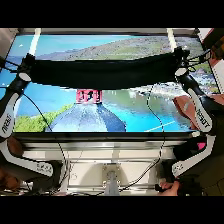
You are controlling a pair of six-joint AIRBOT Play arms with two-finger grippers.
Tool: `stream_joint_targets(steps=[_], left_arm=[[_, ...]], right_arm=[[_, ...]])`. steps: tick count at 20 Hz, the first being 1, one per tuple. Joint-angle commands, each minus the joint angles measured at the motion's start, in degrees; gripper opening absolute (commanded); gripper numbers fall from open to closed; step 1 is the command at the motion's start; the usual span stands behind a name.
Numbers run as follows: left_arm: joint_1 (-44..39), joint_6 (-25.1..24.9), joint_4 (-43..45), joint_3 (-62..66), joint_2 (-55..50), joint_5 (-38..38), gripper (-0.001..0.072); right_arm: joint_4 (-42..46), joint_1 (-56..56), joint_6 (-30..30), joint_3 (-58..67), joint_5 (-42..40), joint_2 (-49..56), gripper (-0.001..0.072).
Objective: Fold the clothes and pants, and hang the long-sleeved shirts on hangers.
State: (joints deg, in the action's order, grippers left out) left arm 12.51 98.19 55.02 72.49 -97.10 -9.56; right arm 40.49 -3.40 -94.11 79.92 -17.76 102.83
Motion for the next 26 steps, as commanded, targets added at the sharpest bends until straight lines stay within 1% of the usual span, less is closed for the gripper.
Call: stream_joint_targets(steps=[1, 2, 3, 4, 5, 6, 7, 9, 12, 13, 14, 15, 16, 17, 18, 20, 21, 22, 23, 25, 26], left_arm=[[-1.03, 0.0, 0.04, 0.04, -1.53, -2.67, 0.0031], [-1.05, 0.0, 0.04, 0.07, -1.84, -3.78, 0.0032], [-1.11, 0.0, 0.07, 0.07, -2.03, -4.87, 0.0071], [-1.09, 0.0, 0.09, 0.11, -2.05, -5.4, 0.0287], [-1.09, -0.02, 0.44, 0.15, -2.05, -5.97, 0.0339], [-1.09, 0.0, 1.6, 0.17, -2.05, -6.19, 0.03], [-1.07, 0.0, 3.15, 0.17, -2.05, -6.38, 0.0223], [-1.05, -0.02, 5.27, 0.28, -2.08, -6.88, 0.0222], [-1.05, -0.02, 5.25, 0.28, -2.08, -8.96, 0.0239], [-1.05, -0.02, 5.25, 0.28, -2.08, -8.98, 0.0239], [-1.05, -0.02, 5.22, 0.28, -2.08, -8.96, 0.0248], [-1.05, -0.02, 5.25, 0.26, -2.08, -8.96, 0.0249], [-1.05, -0.02, 5.25, 0.26, -2.08, -8.96, 0.0249], [-1.05, -0.02, 5.25, 0.26, -2.08, -8.94, 0.0249], [-1.05, -0.02, 5.25, 0.26, -2.05, -8.92, 0.0249], [-1.11, 0.0, 5.22, 0.26, -1.99, -7.89, 0.0249], [-1.09, 0.0, 5.25, 0.26, -1.84, -5.49, 0.0248], [-1.09, -0.02, 5.49, 0.26, -1.6, -2.51, 0.0248], [-0.92, -0.04, 7.89, 0.26, -1.18, 0.9, 0.0249], [-0.24, -0.02, 16.24, 0.26, 0.59, 7.93, 0.0262], [0.24, -0.02, 19.47, 0.26, 1.92, 11.72, 0.0372]], right_arm=[[0.28, 0.92, -0.87, 3.65, -1.2, 2.4, 0.0025], [0.63, 1.11, -0.7, 4.79, -1.22, 3.04, 0.0025], [0.74, 1.29, -0.7, 5.88, -1.29, 3.63, 0.0025], [0.72, 1.29, -0.7, 6.62, -1.33, 4.04, 0.0025], [0.74, 1.29, -0.72, 7.48, -1.29, 4.57, 0.0025], [0.74, 1.29, -0.7, 8.17, -1.25, 5.03, 0.0025], [0.74, 1.29, -0.7, 9.07, -0.76, 5.57, 0.0025], [0.74, 1.29, 0.81, 10.69, 0.48, 6.54, 0.0025], [0.76, 1.29, 2.6, 11.34, 1.11, 6.95, 0.0026], [0.76, 1.29, 2.62, 11.52, 1.01, 6.95, 0.0047], [0.81, 1.29, 2.6, 11.65, 1.05, 6.91, 0.0165], [1.18, 1.44, 2.64, 11.93, 1.46, 6.84, 0.0248], [2.58, 1.64, 2.73, 12.39, 2.23, 6.84, 0.0353], [4.42, 1.66, 2.71, 12.74, 2.78, 6.82, 0.0431], [5.9, 1.64, 2.73, 13.31, 4.13, 6.82, 0.0474], [8.46, 1.64, 2.82, 14.23, 6.12, 6.8, 0.0489], [9.57, 1.6, 3.85, 14.36, 7.28, 6.56, 0.049], [9.94, 1.51, 6.16, 14.36, 9.05, 5.97, 0.0493], [9.94, 1.36, 9.14, 14.36, 10.95, 5.2, 0.0493], [9.97, 0.5, 15.19, 14.36, 16.2, 3.04, 0.0495], [9.97, -0.31, 17.42, 14.36, 18.97, 1.62, 0.0495]])
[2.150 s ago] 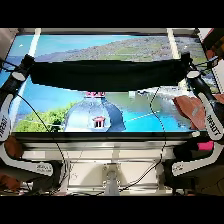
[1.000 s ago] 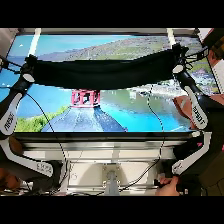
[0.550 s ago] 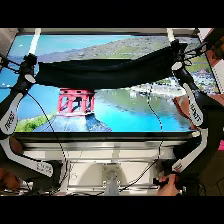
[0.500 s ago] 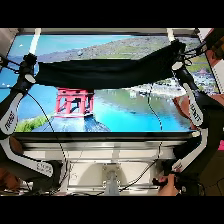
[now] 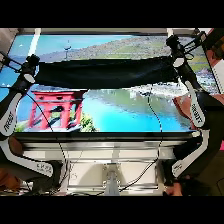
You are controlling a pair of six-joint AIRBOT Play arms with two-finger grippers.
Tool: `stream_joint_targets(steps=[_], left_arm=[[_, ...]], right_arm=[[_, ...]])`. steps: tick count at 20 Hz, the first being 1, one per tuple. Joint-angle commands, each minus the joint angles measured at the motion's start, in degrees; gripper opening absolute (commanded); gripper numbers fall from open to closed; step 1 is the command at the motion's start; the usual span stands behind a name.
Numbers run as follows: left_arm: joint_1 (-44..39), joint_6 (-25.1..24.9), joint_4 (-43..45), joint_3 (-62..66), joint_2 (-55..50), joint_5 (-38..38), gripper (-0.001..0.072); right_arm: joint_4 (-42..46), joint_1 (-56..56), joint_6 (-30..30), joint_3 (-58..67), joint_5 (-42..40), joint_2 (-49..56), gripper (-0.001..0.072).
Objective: Fold the clothes and pants, and hang the long-sleeved shirts on hangers.
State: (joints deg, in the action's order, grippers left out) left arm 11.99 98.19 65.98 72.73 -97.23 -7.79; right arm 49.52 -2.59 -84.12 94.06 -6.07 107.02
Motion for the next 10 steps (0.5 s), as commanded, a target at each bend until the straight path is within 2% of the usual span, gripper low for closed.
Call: stream_joint_targets(steps=[1, 2, 4, 6, 10], left_arm=[[1.42, -0.02, 9.25, 0.02, 3.65, 14.34, 0.0575], [2.49, 0.0, 9.22, 0.04, 5.09, 18.6, 0.0708], [5.4, 0.02, 8.09, 0.04, 6.69, 27.06, 0.0706], [8.96, 0.0, 0.68, 0.02, 6.34, 34.38, 0.0707], [11.13, -0.02, -13.62, 0.02, 3.8, 34.8, 0.0708]], right_arm=[[0.94, -2.01, 8.48, 0.22, 9.9, -3.89, 0.0494], [1.27, -3.04, 8.85, 0.22, 12.61, -5.38, 0.0494], [1.95, -4.9, 8.85, 0.22, 16.81, -7.52, 0.0494], [1.97, -6.27, 8.85, 0.22, 18.93, -8.59, 0.0494], [1.95, -6.75, 8.85, 0.22, 18.64, -8.61, 0.0494]])
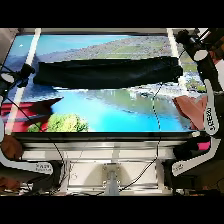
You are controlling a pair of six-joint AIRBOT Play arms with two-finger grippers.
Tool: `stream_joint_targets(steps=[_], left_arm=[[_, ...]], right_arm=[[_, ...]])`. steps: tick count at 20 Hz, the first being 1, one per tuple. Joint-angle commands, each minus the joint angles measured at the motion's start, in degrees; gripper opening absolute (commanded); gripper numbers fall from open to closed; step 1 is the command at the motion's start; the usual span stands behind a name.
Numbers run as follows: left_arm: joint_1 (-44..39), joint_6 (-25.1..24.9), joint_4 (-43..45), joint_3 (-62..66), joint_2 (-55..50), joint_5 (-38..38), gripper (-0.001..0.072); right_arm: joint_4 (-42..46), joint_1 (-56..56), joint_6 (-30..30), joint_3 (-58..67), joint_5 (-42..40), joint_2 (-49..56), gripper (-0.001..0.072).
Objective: Fold the clothes and pants, and hang the long-sleeved shirts on hangers.
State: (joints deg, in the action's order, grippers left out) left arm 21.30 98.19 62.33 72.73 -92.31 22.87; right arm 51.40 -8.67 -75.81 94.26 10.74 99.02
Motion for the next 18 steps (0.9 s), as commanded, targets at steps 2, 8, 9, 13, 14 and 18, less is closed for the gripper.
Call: stream_joint_targets(steps=[2, 8, 9, 13, 14, 18], left_arm=[[1.05, 0.0, -13.35, 0.02, -3.3, 3.45, 0.0708], [0.11, 0.63, -19.63, 0.02, -8.63, 0.52, 0.0707], [0.07, 0.63, -19.56, 0.02, -8.92, -0.92, 0.0705], [-0.55, 0.66, -19.58, 0.02, -10.56, -4.04, 0.0704], [-0.96, 0.68, -19.56, 0.02, -11.32, -5.01, 0.0704], [-2.91, 0.63, -22.58, 0.02, -13.97, -10.49, 0.0701]], right_arm=[[0.09, -0.68, 0.55, 0.02, 1.86, -0.61, 0.0494], [-0.07, -0.68, 0.5, 0.02, 0.59, -0.61, 0.0493], [-0.09, -0.68, 0.5, 0.02, 0.37, -0.61, 0.0493], [-0.09, -0.68, 0.5, 0.02, 0.13, -0.61, 0.0492], [-0.13, -0.68, 0.5, 0.02, 0.13, -0.61, 0.0492], [-0.15, -0.68, 0.48, 0.02, 0.22, -0.61, 0.0483]])
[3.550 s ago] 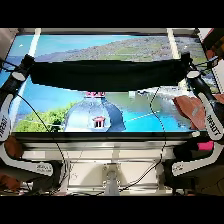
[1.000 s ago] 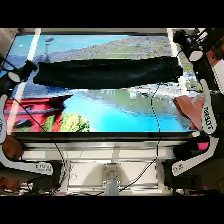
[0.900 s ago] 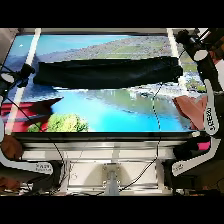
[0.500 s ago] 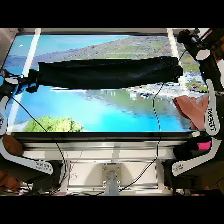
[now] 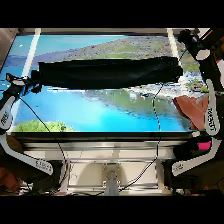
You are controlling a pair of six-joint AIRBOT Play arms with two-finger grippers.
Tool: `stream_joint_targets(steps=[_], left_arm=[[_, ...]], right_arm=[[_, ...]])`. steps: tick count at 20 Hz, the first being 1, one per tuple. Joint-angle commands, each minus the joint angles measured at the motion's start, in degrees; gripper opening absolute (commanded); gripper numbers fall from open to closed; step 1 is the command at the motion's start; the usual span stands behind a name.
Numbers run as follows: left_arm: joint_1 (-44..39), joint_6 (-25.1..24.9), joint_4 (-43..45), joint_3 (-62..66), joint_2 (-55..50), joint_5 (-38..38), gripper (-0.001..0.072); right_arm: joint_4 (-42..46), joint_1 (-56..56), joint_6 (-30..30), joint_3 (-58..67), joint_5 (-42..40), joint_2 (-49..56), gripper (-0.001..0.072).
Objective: Fold the clothes and pants, and hang the long-sleeved shirts on hangers.
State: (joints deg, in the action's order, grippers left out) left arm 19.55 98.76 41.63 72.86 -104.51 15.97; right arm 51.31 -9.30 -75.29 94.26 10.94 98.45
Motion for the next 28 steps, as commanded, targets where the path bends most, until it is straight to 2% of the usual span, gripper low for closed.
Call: stream_joint_targets(steps=[1, 2, 3, 4, 5, 8, 9, 11, 13, 15, 17, 19, 22, 28], left_arm=[[-1.79, -0.2, -1.81, -0.11, -1.84, -5.81, 0.0681], [-2.29, -0.17, -1.4, -0.04, -1.81, -7.87, 0.0625], [-2.75, -0.2, -0.63, 0.28, -1.81, -9.55, 0.0491], [-3.19, -0.2, 0.59, 0.76, -1.84, -10.82, 0.0294], [-3.32, -0.28, 1.99, 1.44, -1.81, -11.82, 0.0029], [-3.39, -0.46, 2.99, 4.61, -1.53, -11.58, 0.0022], [-3.52, -2.29, 2.99, 5.75, -1.07, -10.51, 0.0021], [-3.78, -10.05, 3.39, 7.58, 0.9, -7.76, 0.0021], [-4.11, -16.76, 3.37, 8.26, 4.11, -5.05, 0.0021], [-4.59, -21.66, 3.39, 8.26, 7.87, -1.51, 0.0021], [-5.38, -26.75, 3.39, 8.26, 11.56, 2.47, 0.0021], [-6.4, -30.42, 3.39, 8.26, 14.86, 6.16, 0.002], [-8.07, -30.84, 3.37, 8.26, 18.6, 10.49, 0.0021], [-11.54, -30.88, 3.34, 8.26, 24.81, 16.55, 0.0021]], right_arm=[[-0.04, 0.04, -0.04, 0.02, 0.02, -0.04, 0.0483], [-0.04, 0.07, -0.04, 0.02, 0.04, -0.04, 0.0483], [-0.11, 0.09, -0.04, 0.02, 0.26, -0.07, 0.0483], [-0.11, 0.09, -0.04, 0.02, 0.72, -0.07, 0.0483], [-0.11, 0.07, -0.04, 0.02, 1.44, -0.09, 0.0483], [-0.07, 0.07, -0.02, 0.02, 5.22, -0.13, 0.0475], [-0.11, 0.09, -0.02, 0.02, 6.69, -0.2, 0.0436], [-0.15, 0.52, -0.02, 0.02, 10.8, -0.85, 0.0364], [-0.39, 2.43, -0.02, 0.02, 13.0, -1.27, 0.0344], [-0.42, 7.13, 0.02, 0.02, 12.33, -1.25, 0.0178], [0.2, 13.25, 0.2, 0.02, 10.19, -1.25, 0.0042], [0.26, 19.85, 2.03, 0.02, 7.61, -1.11, 0.0026], [0.13, 28.76, 1.38, 0.02, 5.92, 0.28, 0.0025], [-0.13, 41.31, -11.93, 0.39, 7.23, 7.87, 0.0024]])
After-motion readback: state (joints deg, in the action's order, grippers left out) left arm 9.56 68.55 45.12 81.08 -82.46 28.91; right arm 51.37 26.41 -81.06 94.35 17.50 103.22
